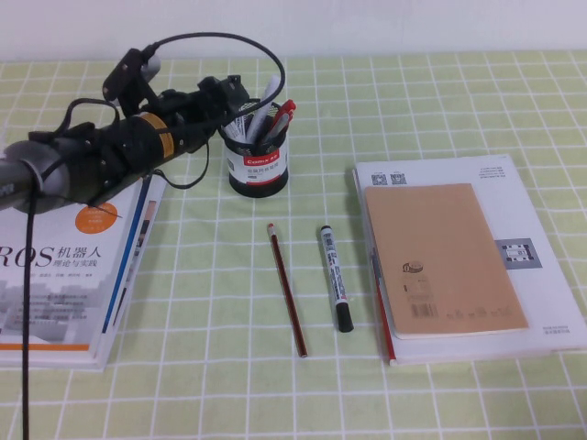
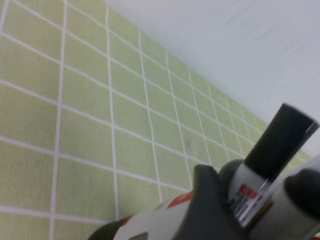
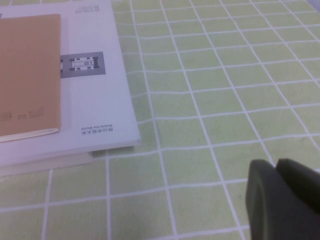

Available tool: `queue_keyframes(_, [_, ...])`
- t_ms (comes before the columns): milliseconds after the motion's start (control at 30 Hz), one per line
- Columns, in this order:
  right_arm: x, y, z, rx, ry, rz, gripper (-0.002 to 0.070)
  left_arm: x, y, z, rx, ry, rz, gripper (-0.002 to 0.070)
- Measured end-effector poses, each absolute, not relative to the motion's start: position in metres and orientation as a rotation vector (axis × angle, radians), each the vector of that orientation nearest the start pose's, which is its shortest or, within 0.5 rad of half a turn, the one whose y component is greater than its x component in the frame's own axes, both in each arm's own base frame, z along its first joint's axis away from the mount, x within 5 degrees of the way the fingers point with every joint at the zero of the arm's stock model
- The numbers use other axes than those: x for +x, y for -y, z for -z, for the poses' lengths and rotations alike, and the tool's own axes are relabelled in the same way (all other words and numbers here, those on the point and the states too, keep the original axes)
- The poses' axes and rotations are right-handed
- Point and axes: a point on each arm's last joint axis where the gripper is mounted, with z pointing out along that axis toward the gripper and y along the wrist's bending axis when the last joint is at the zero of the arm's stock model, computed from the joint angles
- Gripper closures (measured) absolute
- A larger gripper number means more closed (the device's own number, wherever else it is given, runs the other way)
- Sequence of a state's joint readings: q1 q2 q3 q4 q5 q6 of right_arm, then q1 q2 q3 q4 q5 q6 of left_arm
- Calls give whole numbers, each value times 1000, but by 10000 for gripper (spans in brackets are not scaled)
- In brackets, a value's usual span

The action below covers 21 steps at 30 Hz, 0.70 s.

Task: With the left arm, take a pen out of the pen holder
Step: Pick up the pen from the pen holder

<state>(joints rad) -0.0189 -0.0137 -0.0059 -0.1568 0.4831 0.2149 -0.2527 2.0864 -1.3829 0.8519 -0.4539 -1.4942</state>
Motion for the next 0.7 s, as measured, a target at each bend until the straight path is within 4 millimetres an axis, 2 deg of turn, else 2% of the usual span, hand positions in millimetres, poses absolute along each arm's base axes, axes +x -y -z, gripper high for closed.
queue_keyframes(67, [48, 8, -173, 140, -1936, 33, 689, 449, 149, -193, -189, -1977, 955, 302])
queue_keyframes(167, [48, 8, -173, 140, -1936, 33, 688, 449, 149, -191, -185, -1994, 950, 485])
queue_keyframes(200, [48, 8, -173, 140, -1936, 33, 688, 449, 149, -189, -185, -2002, 945, 519])
queue_keyframes(700, [48, 8, -173, 140, -1936, 33, 688, 448, 153, -192, -114, -1987, 962, 513])
